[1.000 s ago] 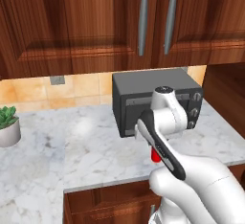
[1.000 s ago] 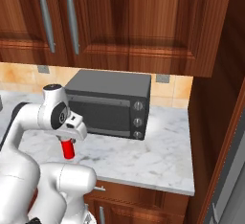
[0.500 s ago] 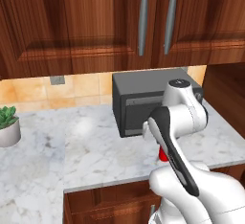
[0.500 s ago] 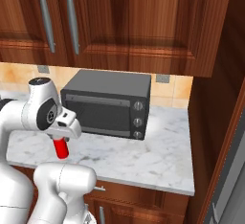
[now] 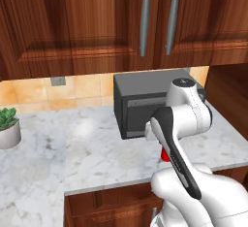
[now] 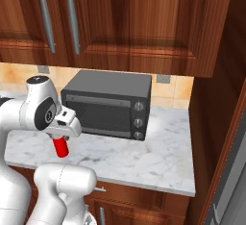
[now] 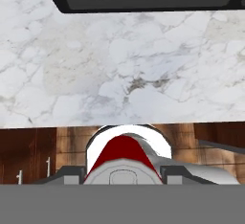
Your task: Four empty soda cans are scattered around the kitchen. Gather all the cans and cluster them next to the stove for recycling.
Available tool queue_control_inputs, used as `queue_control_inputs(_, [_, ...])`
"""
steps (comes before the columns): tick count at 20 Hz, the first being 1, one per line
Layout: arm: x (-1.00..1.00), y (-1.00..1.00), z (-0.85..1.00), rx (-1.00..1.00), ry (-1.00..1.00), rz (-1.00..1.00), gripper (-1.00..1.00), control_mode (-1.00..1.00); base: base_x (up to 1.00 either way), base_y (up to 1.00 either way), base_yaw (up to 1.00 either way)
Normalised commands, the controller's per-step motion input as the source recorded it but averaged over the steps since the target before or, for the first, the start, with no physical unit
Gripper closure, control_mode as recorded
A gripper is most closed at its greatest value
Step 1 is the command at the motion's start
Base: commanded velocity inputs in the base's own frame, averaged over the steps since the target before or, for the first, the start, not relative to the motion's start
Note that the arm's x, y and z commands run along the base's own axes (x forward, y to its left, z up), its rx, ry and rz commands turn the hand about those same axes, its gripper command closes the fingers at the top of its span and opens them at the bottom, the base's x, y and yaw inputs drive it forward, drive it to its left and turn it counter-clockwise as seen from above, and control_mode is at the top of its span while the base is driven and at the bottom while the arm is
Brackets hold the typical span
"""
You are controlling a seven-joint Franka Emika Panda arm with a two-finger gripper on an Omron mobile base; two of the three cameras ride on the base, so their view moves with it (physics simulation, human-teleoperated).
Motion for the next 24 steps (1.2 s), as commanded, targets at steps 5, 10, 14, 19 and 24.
queue_control_inputs(5, [0.00,0.00,0.00,0.00,0.00,0.00,1.00,-1.00,0.00,0.00,0.00])
queue_control_inputs(10, [0.00,0.00,0.00,0.00,0.00,0.00,1.00,1.00,-0.05,0.02,0.00])
queue_control_inputs(14, [0.00,0.00,0.00,0.00,0.00,0.00,1.00,1.00,-1.00,0.04,0.03])
queue_control_inputs(19, [0.00,0.00,0.00,0.00,0.00,0.00,1.00,1.00,-0.96,0.06,0.38])
queue_control_inputs(24, [0.00,0.00,0.00,0.00,0.00,0.00,1.00,1.00,-0.06,-0.08,0.96])
